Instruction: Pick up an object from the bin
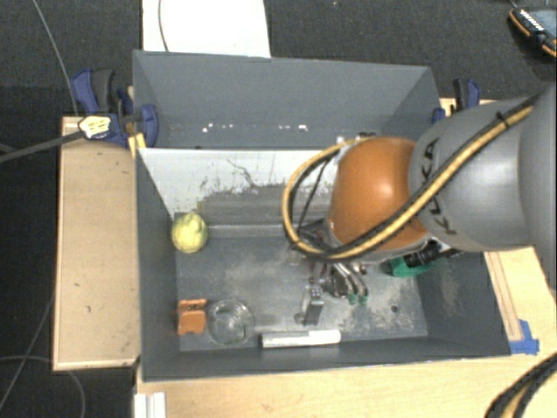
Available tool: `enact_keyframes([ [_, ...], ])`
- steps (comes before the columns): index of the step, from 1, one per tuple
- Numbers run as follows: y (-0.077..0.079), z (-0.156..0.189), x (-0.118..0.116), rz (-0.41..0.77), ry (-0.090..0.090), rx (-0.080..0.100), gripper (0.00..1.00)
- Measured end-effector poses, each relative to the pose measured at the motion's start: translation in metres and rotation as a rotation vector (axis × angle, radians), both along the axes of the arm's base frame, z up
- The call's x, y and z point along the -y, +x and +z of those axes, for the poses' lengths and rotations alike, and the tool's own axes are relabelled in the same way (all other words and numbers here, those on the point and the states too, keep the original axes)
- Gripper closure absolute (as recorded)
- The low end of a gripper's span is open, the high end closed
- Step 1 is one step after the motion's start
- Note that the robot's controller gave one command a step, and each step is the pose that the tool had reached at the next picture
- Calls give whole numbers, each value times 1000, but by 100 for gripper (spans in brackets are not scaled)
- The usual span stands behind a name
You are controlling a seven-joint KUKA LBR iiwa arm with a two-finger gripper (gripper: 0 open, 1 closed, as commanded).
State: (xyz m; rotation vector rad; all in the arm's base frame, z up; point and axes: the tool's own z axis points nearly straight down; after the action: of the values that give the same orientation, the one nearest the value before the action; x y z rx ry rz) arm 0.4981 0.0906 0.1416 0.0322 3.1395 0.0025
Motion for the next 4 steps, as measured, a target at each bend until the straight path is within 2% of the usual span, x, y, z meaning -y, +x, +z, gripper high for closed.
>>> enact_keyframes([
  [1,0,0,0,0,0,0,0],
  [2,-6,-20,106,-42,-3,-2,0],
  [3,-2,-46,66,29,5,-2,0],
  [4,-2,-49,69,13,4,2,0],
])
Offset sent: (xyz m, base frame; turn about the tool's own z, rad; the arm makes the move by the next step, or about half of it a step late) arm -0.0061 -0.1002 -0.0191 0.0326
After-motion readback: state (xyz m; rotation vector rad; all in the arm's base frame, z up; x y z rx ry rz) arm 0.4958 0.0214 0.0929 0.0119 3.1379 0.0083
